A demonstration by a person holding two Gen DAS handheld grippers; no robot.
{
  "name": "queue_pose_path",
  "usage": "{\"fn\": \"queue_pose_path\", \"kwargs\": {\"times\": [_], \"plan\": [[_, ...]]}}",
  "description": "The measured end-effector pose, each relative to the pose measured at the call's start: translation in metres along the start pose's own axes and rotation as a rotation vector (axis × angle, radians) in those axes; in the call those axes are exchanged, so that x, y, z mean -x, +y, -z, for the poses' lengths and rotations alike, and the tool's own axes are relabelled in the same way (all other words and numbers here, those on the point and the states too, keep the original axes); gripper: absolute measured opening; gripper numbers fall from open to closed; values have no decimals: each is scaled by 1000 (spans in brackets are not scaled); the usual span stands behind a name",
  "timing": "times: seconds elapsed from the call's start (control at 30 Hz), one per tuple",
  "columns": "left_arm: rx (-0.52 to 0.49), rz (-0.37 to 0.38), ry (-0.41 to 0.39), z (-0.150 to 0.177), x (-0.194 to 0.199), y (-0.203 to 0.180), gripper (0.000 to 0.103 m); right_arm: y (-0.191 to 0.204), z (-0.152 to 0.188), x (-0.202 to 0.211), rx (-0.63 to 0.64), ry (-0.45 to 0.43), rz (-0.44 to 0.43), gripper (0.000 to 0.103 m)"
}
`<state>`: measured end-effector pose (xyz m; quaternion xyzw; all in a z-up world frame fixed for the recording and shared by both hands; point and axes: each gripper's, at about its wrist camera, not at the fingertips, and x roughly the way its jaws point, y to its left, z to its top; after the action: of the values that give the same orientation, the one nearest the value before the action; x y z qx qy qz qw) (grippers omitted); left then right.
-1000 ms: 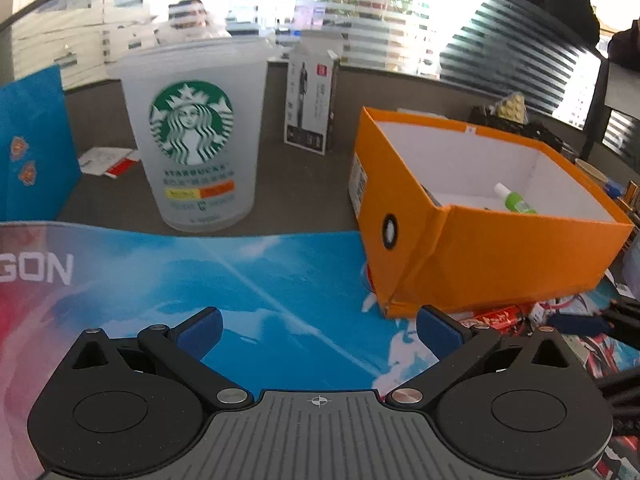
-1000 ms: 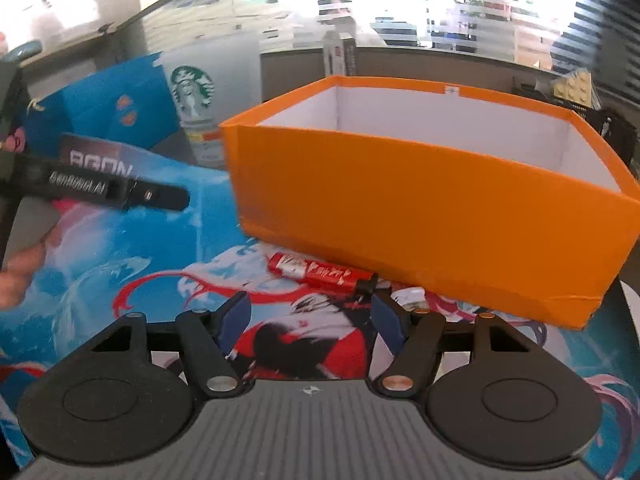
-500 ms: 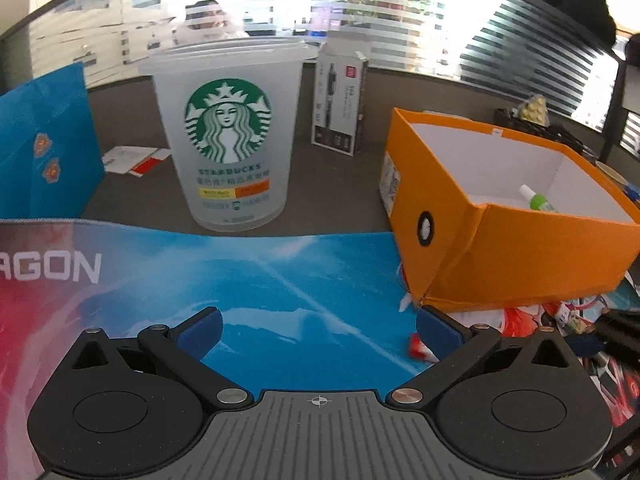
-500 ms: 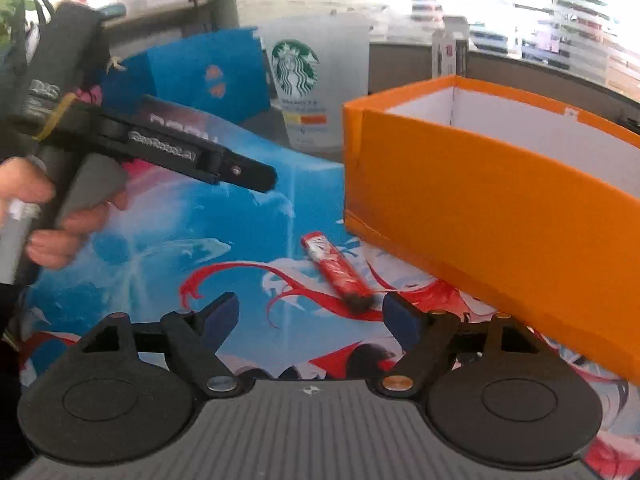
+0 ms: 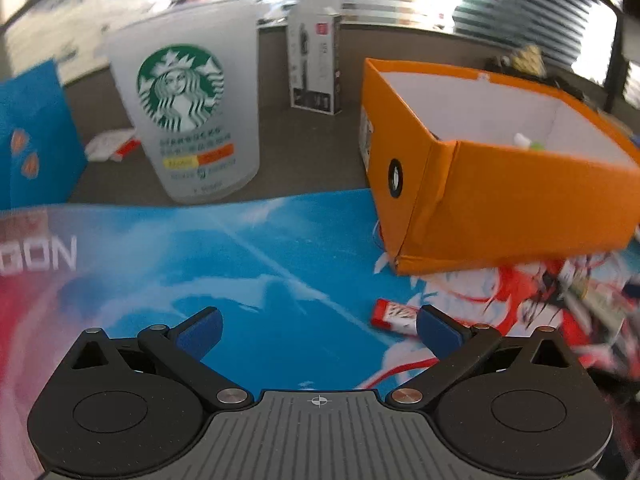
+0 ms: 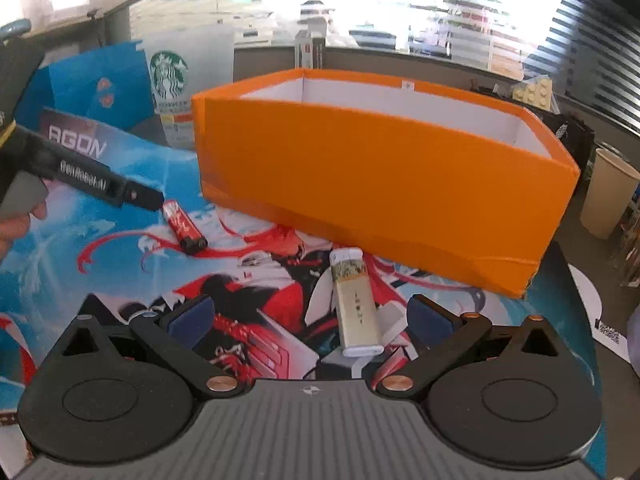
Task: Organize rigid objects
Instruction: 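Move the left tool to the red-and-white tube while the right approaches the white bottle, then grasp the red-and-white tube with the left tool while the right grasps the white bottle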
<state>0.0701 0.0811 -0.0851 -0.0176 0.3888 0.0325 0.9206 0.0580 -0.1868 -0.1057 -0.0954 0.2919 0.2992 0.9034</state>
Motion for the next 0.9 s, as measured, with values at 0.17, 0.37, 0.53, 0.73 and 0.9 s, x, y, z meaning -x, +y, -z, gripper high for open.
{"fn": "queue_pose_path", "kwargs": {"times": [0.17, 0.37, 0.53, 0.73, 0.9], "plan": [[116, -125, 69, -5, -12, -17, 103, -3, 4, -3, -37, -6, -16, 103], [246, -178, 69, -5, -18, -31, 103, -3, 4, -3, -52, -5, -28, 103], [142, -206, 38, 9, -17, -60, 103, -5, 5, -1, -64, -12, -33, 103], [105, -128, 26, 19, -13, -43, 103, -5, 4, 1, -48, -25, -15, 97], [66, -98, 19, 32, -2, -25, 103, -3, 3, -4, -36, -3, -1, 80]]}}
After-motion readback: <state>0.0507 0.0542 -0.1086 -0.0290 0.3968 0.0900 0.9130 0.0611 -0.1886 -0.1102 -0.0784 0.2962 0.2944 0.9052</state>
